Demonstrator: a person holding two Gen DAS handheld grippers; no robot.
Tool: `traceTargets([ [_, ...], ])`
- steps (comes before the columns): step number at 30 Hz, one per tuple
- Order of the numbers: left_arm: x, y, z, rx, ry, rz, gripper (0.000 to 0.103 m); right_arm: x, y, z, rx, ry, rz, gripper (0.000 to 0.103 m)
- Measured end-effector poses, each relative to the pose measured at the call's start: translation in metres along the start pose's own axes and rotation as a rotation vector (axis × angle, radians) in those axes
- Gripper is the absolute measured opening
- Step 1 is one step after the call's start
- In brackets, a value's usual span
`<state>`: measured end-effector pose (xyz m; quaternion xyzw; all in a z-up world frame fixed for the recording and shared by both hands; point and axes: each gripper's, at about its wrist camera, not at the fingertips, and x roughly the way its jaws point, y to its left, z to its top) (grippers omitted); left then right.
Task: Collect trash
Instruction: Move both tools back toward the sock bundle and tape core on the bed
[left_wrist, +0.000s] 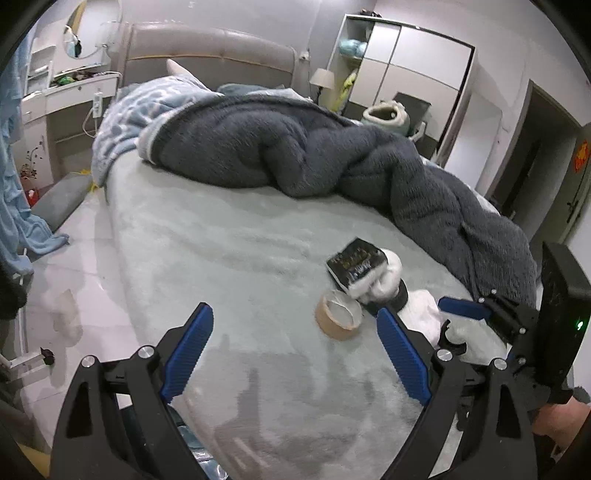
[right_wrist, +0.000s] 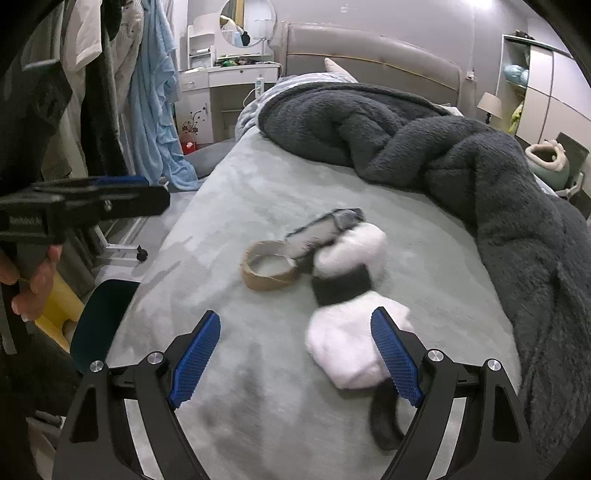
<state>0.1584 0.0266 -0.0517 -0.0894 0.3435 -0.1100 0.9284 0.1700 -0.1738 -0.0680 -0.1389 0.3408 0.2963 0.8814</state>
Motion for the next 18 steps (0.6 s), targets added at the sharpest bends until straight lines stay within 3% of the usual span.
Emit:
traceTargets([
  [10, 0.033, -0.021, -0.008, 0.019, 0.057, -0.025, 0.091, -0.014, -0.042, -0.02, 0.076, -0.031, 0.005, 0.085],
  [18, 0.057, -0.037, -0.014, 0.072, 0.087, 0.008, 0.086, -0.011, -0.056, -0.035, 0.086, -0.017, 0.024, 0.085],
])
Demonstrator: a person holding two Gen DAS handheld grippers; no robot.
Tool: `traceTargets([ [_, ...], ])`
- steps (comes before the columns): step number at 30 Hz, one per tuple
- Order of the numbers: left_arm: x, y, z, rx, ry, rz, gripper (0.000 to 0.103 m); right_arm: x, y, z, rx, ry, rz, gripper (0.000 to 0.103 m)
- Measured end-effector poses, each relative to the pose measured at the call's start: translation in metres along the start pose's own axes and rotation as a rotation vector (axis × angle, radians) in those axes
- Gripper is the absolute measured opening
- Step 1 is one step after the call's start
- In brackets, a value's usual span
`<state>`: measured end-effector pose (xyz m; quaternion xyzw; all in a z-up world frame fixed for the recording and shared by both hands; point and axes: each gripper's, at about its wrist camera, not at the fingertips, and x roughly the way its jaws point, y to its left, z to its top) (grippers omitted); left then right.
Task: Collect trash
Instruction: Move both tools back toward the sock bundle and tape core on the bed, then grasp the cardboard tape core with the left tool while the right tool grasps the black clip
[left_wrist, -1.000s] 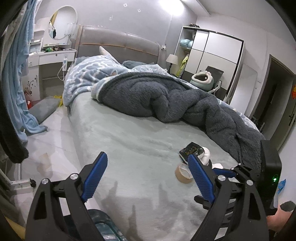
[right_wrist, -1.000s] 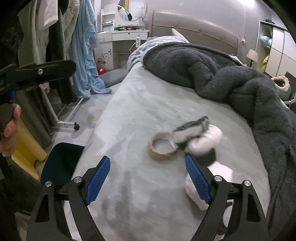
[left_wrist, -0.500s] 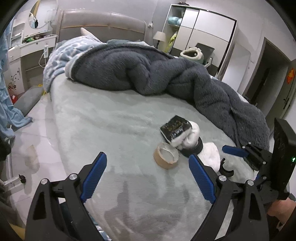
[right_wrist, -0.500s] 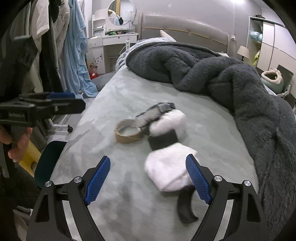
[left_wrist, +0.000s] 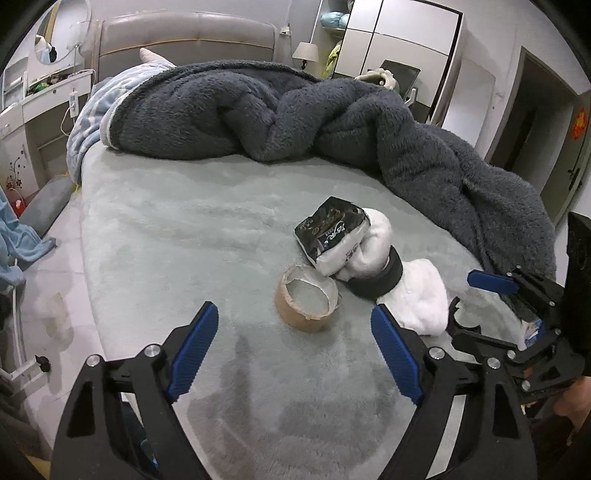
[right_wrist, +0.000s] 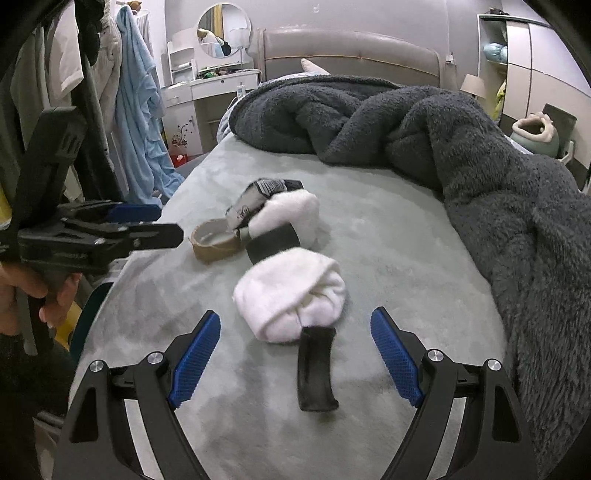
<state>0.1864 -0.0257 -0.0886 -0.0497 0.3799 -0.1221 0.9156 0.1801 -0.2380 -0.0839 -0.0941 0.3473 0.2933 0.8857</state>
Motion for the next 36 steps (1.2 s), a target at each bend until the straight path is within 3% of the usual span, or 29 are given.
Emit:
traceTargets([
  [2, 0.006, 0.0, 0.0, -0.004, -0.001, 0.011, 0.083, 0.001, -0.003, -0.003, 0.003, 0.007, 0.005, 0.084],
  [15, 0.032, -0.01, 0.0, -0.026, 0.019, 0.024, 0.075, 0.013, -0.02, -0.017, 0.029, 0.046, 0.017, 0.05],
  [23, 0.045, -0.018, -0.002, -0.012, 0.03, 0.037, 0.059, 0.016, -0.019, -0.022, 0.017, 0.072, 0.035, 0.033],
  [25, 0.047, -0.019, -0.002, -0.007, 0.032, 0.045, 0.058, 0.017, -0.019, -0.022, 0.025, 0.08, 0.044, 0.022],
  [29, 0.051, -0.019, -0.002, -0.009, 0.036, 0.056, 0.048, 0.017, -0.02, -0.02, 0.036, 0.088, 0.06, 0.02],
  [36, 0.047, -0.019, -0.003, 0.017, 0.039, 0.07, 0.046, 0.009, -0.025, -0.016, 0.068, 0.076, 0.064, 0.02],
])
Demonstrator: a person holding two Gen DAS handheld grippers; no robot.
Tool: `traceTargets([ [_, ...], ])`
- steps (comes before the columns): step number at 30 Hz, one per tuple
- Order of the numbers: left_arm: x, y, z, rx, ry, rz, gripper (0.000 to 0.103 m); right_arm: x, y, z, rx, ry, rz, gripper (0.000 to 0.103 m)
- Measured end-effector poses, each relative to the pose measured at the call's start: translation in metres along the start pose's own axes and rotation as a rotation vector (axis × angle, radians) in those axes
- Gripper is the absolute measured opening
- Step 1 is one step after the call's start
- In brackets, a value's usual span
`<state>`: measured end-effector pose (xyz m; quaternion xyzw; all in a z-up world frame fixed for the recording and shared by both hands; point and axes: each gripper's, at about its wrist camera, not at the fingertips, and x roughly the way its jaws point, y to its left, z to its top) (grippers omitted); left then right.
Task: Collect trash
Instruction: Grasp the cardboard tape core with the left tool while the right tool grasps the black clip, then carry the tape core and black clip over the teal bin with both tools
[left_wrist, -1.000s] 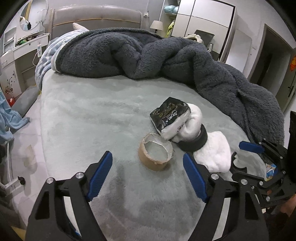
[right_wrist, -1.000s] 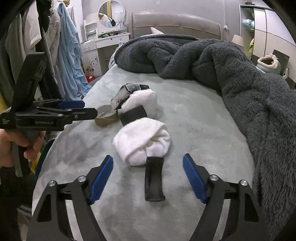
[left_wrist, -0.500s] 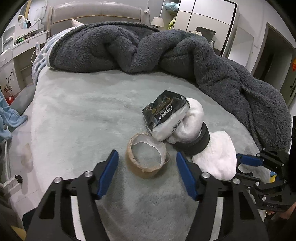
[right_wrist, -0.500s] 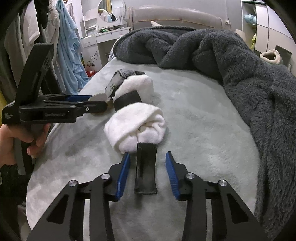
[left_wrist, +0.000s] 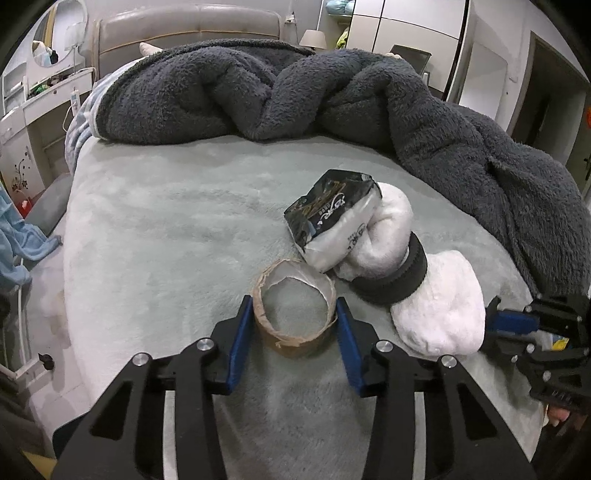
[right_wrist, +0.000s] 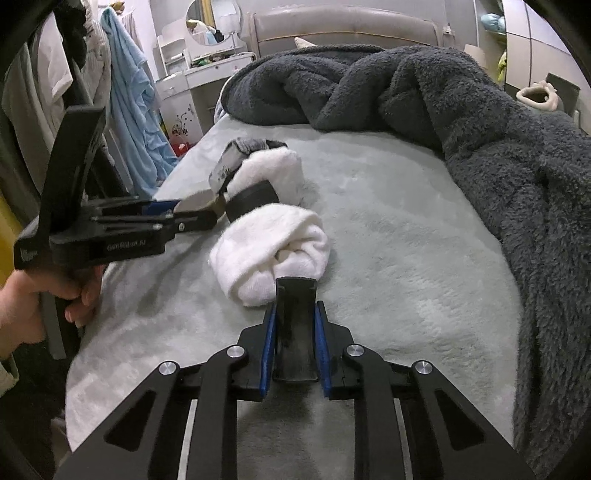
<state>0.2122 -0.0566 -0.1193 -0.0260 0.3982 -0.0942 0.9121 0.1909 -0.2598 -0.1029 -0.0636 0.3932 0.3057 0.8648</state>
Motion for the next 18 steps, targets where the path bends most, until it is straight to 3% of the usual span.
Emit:
traceTargets([
  [18, -0.037, 0.004, -0.02, 0.038, 0.018, 0.033, 0.046, -0.021, 0.019, 0.032, 0.024, -0.092, 0.067, 0.02],
])
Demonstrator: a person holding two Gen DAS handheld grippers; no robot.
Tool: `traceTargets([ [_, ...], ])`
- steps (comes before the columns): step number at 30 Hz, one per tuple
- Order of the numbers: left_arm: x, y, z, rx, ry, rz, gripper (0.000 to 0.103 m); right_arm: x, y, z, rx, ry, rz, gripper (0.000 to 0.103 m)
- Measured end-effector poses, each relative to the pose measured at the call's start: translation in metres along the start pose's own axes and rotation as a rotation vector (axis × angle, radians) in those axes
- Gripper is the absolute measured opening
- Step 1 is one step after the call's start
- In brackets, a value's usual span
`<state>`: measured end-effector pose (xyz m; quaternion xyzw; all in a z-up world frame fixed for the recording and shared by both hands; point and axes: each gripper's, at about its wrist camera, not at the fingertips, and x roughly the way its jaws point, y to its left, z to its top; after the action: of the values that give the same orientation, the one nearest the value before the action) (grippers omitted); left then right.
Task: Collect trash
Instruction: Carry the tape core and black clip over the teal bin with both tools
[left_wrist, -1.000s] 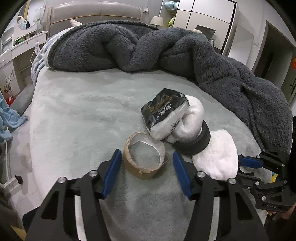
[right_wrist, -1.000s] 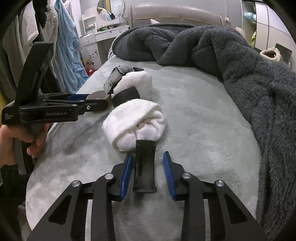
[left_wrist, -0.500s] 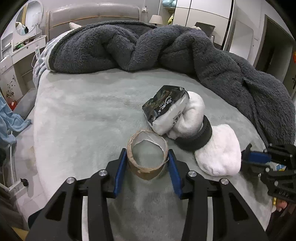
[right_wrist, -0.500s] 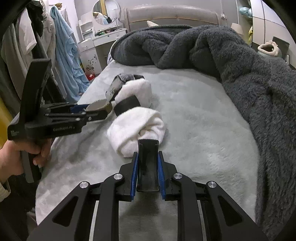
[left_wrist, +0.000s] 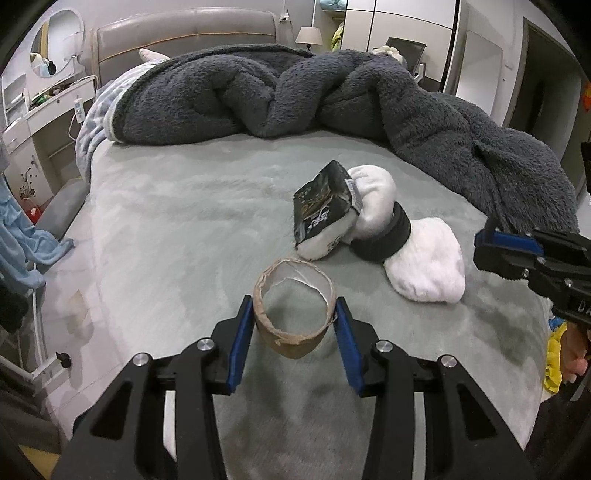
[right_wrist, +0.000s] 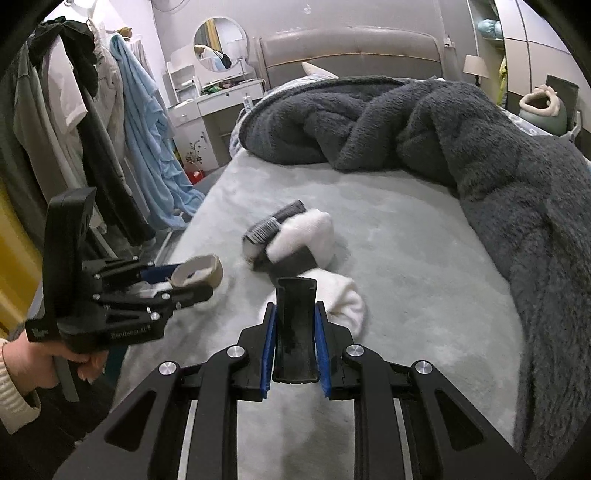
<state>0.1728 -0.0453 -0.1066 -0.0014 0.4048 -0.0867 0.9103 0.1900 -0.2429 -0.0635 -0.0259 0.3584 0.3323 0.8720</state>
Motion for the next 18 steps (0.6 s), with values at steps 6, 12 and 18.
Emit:
traceTargets([
  [6, -0.011, 0.014, -0.007, -0.041, 0.0, 0.028, 0.046, 0.007, 0.016, 0.011, -0.013, -0.003, 0.038, 0.02],
  [12, -0.021, 0.034, -0.015, -0.1, -0.003, 0.054, 0.046, 0.013, 0.04, 0.02, -0.049, 0.007, 0.072, 0.02],
  [18, -0.031, 0.052, -0.023, -0.152, -0.001, 0.07, 0.046, 0.018, 0.062, 0.03, -0.072, 0.012, 0.101, 0.02],
])
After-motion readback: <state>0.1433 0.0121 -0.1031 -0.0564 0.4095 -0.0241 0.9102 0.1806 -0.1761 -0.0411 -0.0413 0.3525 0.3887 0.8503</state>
